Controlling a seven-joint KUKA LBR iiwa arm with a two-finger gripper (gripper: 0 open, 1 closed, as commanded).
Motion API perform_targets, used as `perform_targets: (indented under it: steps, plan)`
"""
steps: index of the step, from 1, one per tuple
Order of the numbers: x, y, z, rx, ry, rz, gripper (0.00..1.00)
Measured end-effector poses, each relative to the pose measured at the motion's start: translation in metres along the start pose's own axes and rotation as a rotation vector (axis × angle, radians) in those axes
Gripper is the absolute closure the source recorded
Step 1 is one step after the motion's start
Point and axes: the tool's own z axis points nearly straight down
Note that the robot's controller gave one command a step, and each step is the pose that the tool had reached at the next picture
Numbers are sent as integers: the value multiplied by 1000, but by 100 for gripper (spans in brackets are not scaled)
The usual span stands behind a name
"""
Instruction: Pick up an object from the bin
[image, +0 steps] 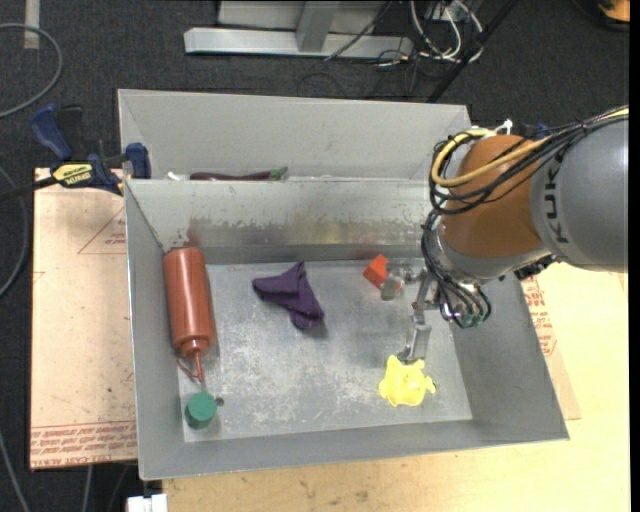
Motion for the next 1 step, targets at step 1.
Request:
perform_targets:
  steps: [1]
  plan:
    - [-1,0,-5,0,-7,-1,0]
